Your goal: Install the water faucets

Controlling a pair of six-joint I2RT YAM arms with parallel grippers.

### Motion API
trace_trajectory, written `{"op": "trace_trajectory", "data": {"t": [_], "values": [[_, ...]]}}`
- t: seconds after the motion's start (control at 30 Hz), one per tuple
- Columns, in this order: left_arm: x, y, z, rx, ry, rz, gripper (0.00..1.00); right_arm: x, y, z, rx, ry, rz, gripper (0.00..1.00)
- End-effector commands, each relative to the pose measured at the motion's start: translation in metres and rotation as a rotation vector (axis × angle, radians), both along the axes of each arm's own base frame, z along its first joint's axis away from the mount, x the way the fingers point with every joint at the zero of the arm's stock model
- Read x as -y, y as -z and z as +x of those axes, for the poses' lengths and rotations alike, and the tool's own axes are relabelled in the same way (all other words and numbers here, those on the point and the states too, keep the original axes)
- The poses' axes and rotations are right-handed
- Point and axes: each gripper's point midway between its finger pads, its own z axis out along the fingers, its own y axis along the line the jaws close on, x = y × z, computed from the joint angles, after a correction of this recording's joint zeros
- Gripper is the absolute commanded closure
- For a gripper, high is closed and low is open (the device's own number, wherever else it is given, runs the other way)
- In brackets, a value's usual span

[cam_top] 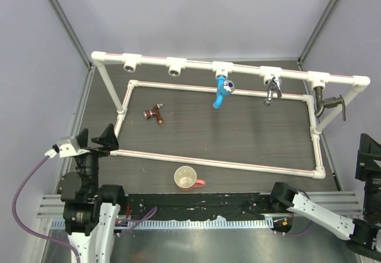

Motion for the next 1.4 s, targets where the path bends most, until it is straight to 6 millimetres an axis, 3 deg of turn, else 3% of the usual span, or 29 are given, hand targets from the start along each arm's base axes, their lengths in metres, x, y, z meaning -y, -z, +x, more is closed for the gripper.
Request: {"op": "trace_trajectory", "data": {"t": [0.0,0.3,0.47,0.53,0.7,0.73,0.93,1.1,1.37], "values": [[-0.002,-0.019,-0.014,0.094,-0.010,0.004,0.00,0.034,0.006,-0.009,-0.010,0.171,-0.102,0.09],[-0.004,-0.016,-0.011,0.091,-0.019,-0.050,0.00,0.033,0.006,-0.008,-0.009,0.162,-0.101,0.10],[-0.006,-0.003,0.004,0.055,-0.030,-0.122,0.00,0.032,0.006,-0.005,-0.007,0.150,-0.097,0.09],[-0.012,0.011,0.018,-0.028,-0.075,-0.177,0.00,0.031,0.006,-0.004,-0.007,0.144,-0.098,0.09],[-0.010,0.055,0.050,-0.288,-0.128,-0.363,0.00,0.029,0.007,-0.002,-0.008,0.130,-0.098,0.09],[-0.009,0.076,0.058,-0.389,-0.155,-0.397,0.00,0.029,0.007,-0.002,-0.008,0.128,-0.098,0.09],[0.012,0.147,0.079,-0.678,-0.176,-0.584,0.00,0.026,0.007,0.003,-0.009,0.099,-0.098,0.09],[0.040,0.205,0.079,-0.851,-0.132,-0.714,0.00,0.024,0.006,0.008,-0.006,0.069,-0.096,0.09],[0.078,0.253,0.072,-0.987,-0.145,-0.687,0.00,0.022,0.006,0.013,-0.008,0.041,-0.101,0.09]]}}
